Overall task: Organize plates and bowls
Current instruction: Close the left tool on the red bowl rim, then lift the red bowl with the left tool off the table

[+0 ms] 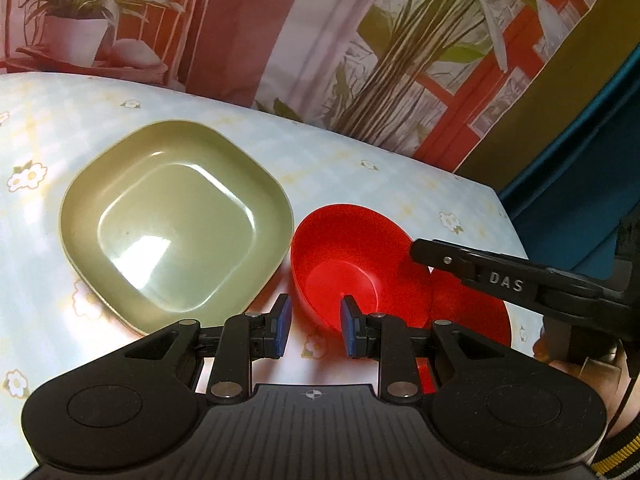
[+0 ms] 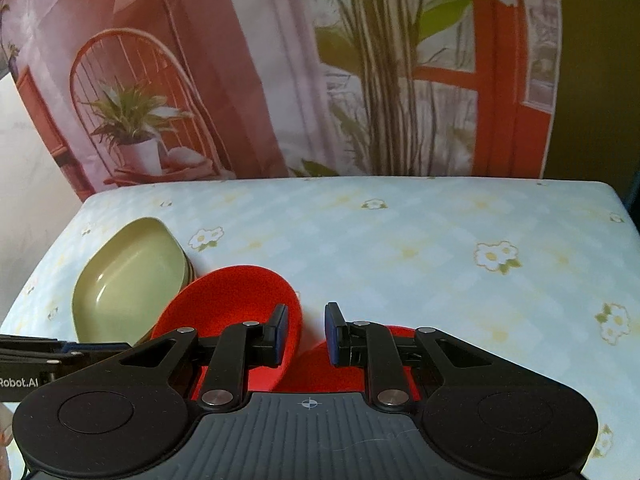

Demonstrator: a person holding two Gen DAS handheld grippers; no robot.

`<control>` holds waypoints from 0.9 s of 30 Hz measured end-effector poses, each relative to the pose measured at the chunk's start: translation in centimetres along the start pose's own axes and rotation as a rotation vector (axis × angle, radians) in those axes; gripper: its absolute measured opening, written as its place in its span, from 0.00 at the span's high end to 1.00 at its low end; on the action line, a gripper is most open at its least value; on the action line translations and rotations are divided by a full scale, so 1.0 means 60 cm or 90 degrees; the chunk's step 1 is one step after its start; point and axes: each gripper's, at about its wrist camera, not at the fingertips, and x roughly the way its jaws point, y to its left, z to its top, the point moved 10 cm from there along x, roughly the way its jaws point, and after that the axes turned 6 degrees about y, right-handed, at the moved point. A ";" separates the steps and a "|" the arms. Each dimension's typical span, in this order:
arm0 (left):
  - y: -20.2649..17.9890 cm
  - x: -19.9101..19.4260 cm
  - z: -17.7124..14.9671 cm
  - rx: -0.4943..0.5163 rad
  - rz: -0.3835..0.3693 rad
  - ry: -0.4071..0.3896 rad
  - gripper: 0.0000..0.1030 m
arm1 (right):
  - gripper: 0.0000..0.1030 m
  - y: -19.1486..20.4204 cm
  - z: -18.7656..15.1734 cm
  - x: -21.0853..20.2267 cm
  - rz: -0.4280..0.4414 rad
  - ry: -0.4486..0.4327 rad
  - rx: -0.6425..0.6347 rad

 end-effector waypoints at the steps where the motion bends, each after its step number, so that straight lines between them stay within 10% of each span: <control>1: -0.001 0.003 0.000 0.000 -0.001 0.001 0.73 | 0.82 0.002 0.001 0.003 0.001 0.001 0.000; 27: -0.037 -0.022 0.027 0.056 -0.019 -0.042 0.81 | 0.92 0.004 0.012 -0.009 0.003 -0.022 0.013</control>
